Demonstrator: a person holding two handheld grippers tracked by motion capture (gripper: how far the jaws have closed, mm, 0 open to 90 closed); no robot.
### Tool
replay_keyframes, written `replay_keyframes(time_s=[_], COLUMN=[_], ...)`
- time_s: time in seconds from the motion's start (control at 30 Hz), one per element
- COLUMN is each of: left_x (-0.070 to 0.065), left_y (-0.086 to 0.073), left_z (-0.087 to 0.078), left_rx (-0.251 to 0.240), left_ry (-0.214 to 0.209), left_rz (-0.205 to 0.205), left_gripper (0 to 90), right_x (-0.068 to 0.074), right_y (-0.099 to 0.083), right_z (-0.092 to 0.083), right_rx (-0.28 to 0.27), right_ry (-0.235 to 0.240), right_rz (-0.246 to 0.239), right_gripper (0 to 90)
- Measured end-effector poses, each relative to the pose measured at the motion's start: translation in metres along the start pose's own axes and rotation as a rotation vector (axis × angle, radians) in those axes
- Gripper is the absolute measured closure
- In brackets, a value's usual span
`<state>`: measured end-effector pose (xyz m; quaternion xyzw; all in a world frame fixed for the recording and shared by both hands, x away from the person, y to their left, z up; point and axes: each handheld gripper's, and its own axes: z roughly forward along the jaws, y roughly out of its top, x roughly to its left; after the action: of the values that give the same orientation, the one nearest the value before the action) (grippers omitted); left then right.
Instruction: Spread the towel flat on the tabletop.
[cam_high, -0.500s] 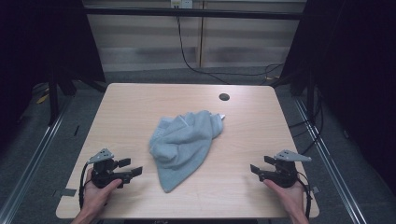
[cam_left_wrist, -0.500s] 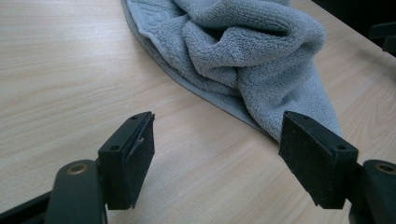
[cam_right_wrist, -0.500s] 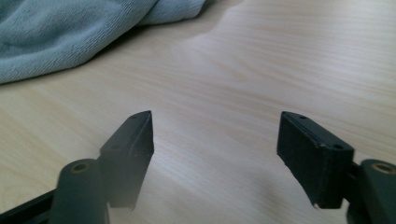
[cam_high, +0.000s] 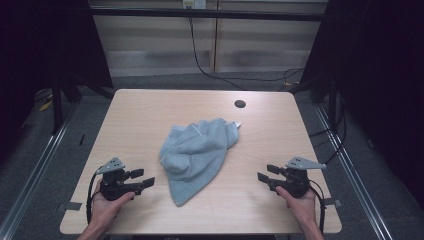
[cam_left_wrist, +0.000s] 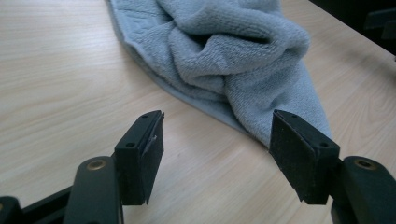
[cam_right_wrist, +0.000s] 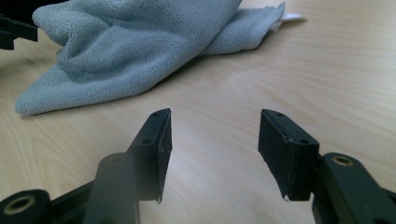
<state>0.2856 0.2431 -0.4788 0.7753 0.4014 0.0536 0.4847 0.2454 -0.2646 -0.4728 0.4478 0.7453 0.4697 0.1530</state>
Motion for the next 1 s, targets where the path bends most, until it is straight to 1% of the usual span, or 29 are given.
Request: replay_keyframes(time_s=[0.03,0.07,0.1,0.13,0.17,0.2,0.23,0.27,0.3,0.37,0.43,0.47,0.53,0.57,0.6,0.63,0.67,0.7,0.73,0.77,0.83,0.87,0.9,0.93,0.97,1.0], left_x=[-0.003,-0.006,-0.011,-0.016,-0.016,-0.018,-0.018,-0.019,-0.018,-0.015,-0.014,-0.014,-0.014,-0.014,-0.013,-0.013,-0.012,-0.012,-0.012,-0.011,-0.01,-0.009,-0.007,-0.007,-0.007,-0.006], left_y=[0.003,0.009,0.015,0.025,0.025,0.029,0.031,0.032,0.031,0.024,0.016,0.012,0.011,0.011,0.011,0.01,0.009,0.009,0.008,0.008,0.008,0.007,0.006,0.006,0.005,0.004], left_z=[0.002,0.005,0.009,0.018,0.018,0.022,0.027,0.032,0.037,0.045,0.051,0.053,0.051,0.051,0.05,0.049,0.046,0.046,0.046,0.045,0.045,0.045,0.045,0.045,0.044,0.044], left_rx=[-0.003,-0.002,-0.009,-0.001,-0.001,-0.003,0.004,0.013,0.019,0.039,0.078,0.108,0.105,0.105,0.105,0.107,0.111,0.111,0.109,0.107,0.095,0.091,0.098,0.098,0.097,0.095], left_ry=[-0.009,-0.018,-0.027,-0.042,-0.042,-0.046,-0.049,-0.039,-0.028,-0.014,-0.012,-0.01,-0.031,-0.031,-0.036,-0.039,-0.041,-0.041,-0.044,-0.052,-0.044,-0.033,-0.01,-0.01,-0.012,-0.012], left_rz=[-0.007,0.004,0.024,0.044,0.044,0.058,0.076,0.091,0.095,0.092,0.098,0.128,0.119,0.119,0.111,0.106,0.104,0.104,0.1,0.095,0.081,0.079,0.099,0.099,0.095,0.094], left_gripper=[34.6,34.2,34.2,34.1,34.1,34.1,34.5,34.5,34.5,32.9,32.6,32.0,32.0,32.0,32.0,32.0,32.0,31.8,30.6,30.6,29.4,26.6,26.4,27.0,27.0,27.7], right_x=[0.002,0.005,0.005,0.005,0.005,0.006,0.007,0.007,0.007,0.009,0.011,0.014,0.017,0.017,0.017,0.016,0.015,0.015,0.013,0.013,0.011,0.011,0.012,0.012,0.014,0.016], right_y=[0.003,0.009,0.013,0.017,0.017,0.021,0.029,0.033,0.033,0.041,0.044,0.046,0.049,0.049,0.052,0.06,0.064,0.064,0.071,0.071,0.076,0.079,0.078,0.078,0.077,0.075], right_z=[0.003,0.009,0.015,0.02,0.02,0.025,0.037,0.043,0.043,0.055,0.068,0.082,0.094,0.094,0.099,0.108,0.113,0.113,0.125,0.125,0.138,0.151,0.158,0.158,0.164,0.171], right_rx=[0.008,0.021,0.019,0.019,0.019,0.019,0.028,0.036,0.036,0.041,0.048,0.065,0.086,0.086,0.084,0.065,0.059,0.059,0.063,0.063,0.081,0.098,0.106,0.106,0.118,0.14], right_ry=[0.001,0.021,0.05,0.07,0.07,0.083,0.093,0.101,0.101,0.118,0.133,0.14,0.133,0.133,0.137,0.141,0.145,0.145,0.148,0.148,0.152,0.141,0.144,0.144,0.134,0.111], right_rz=[-0.015,-0.021,-0.01,-0.001,-0.001,-0.006,-0.018,-0.025,-0.025,-0.035,-0.035,-0.057,-0.067,-0.067,-0.061,-0.044,-0.041,-0.041,-0.037,-0.037,-0.035,-0.034,-0.037,-0.037,-0.041,-0.058], right_gripper=[47.0,43.7,41.1,40.4,40.4,40.2,37.6,36.8,36.8,36.2,34.2,34.1,30.4,30.4,29.7,28.5,28.4,28.4,28.4,28.4,27.5,26.1,28.1,28.1,31.4,37.4])
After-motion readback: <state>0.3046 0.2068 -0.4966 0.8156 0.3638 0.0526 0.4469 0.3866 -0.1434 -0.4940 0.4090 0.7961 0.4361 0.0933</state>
